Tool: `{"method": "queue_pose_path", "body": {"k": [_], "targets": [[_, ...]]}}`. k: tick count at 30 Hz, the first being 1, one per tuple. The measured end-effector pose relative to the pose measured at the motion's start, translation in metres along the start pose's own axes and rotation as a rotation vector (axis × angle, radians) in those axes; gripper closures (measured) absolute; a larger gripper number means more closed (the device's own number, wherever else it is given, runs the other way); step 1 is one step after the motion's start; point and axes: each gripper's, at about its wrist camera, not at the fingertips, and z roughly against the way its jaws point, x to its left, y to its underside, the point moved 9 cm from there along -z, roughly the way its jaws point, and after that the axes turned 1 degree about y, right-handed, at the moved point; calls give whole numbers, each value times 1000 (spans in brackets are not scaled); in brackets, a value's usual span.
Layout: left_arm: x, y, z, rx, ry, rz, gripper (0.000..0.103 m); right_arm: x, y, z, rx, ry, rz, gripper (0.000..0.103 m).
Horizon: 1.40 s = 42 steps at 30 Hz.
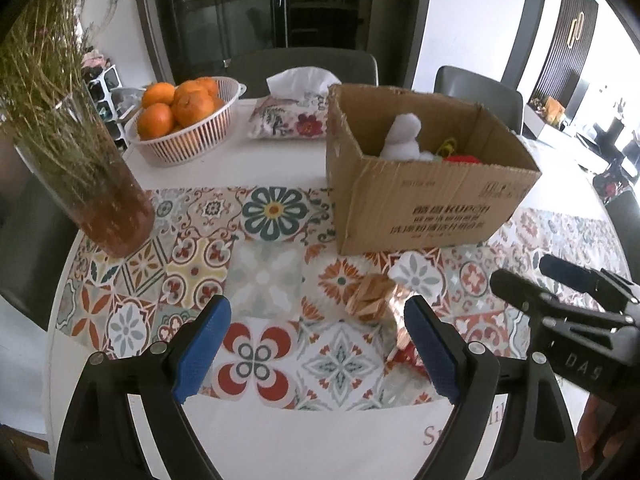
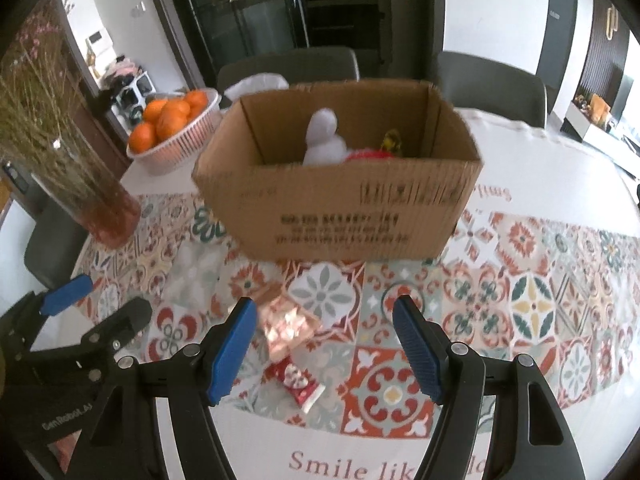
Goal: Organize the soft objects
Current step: 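Withdraw both tools from the box toward the gold biscuit packets, then grasp a gold biscuit packet with the left tool while the right tool grasps the small red candy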
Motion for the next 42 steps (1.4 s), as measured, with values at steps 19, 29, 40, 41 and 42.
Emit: {"method": "queue_pose_path", "body": {"k": [19,29,40,41,42], "targets": [[7,24,-39,74,21,-56,14,26,75,-49,218,-36,38,31],[-29,28,-71,160,153,-221,14,29,94,-67,288,-88,34,31],[-57,37,-104,235,244,-341,12,31,100,-85,314,-102,86,31],[-58,38,-106,242,256,-345,12,31,99,-86,312,-104,90,32],[-60,38,-108,248,264,-347,12,31,99,-88,309,-110,92,32]]}}
